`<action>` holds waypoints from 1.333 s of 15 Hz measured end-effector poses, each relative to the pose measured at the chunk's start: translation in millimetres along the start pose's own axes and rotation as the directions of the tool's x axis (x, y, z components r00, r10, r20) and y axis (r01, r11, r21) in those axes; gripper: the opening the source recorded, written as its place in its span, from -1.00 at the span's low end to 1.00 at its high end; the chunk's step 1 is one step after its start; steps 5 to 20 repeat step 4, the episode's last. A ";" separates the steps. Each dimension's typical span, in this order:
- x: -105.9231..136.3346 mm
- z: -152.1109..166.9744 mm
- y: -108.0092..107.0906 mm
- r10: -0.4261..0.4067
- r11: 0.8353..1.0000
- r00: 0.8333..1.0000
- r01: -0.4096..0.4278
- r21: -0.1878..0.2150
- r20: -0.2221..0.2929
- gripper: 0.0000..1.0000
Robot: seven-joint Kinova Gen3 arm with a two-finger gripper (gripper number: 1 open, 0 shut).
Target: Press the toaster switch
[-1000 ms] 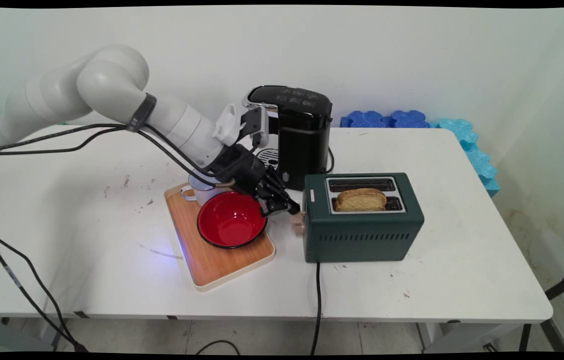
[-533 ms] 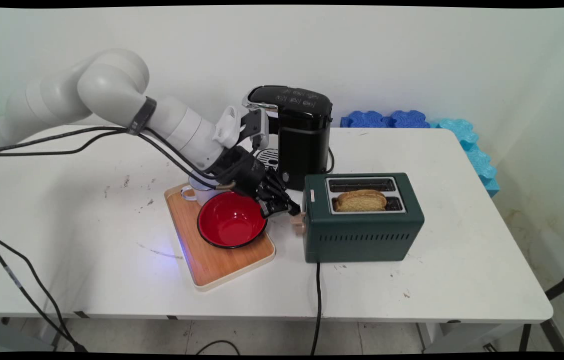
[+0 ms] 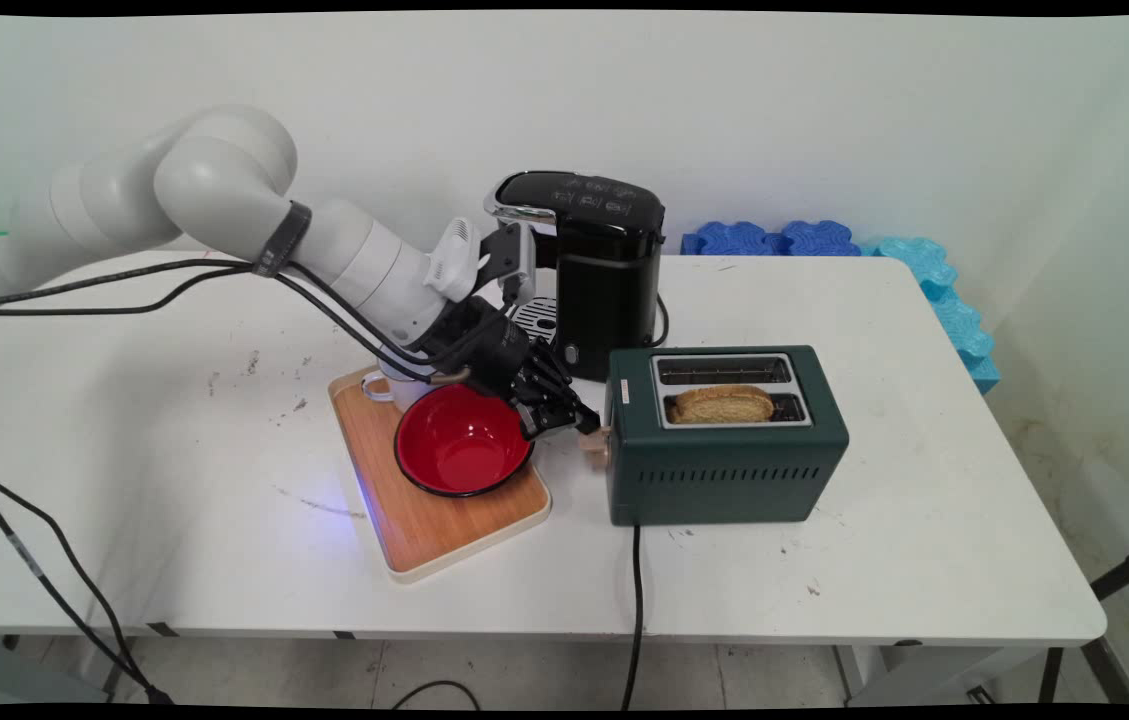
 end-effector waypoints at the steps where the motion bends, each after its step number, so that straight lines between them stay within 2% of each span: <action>1: -0.6 0.1 0.1 0.000 1.000 1.000 0.000 0.000 0.000 -1.00; 20: -2.1 0.3 0.5 0.000 1.000 1.000 0.000 0.000 0.001 -1.00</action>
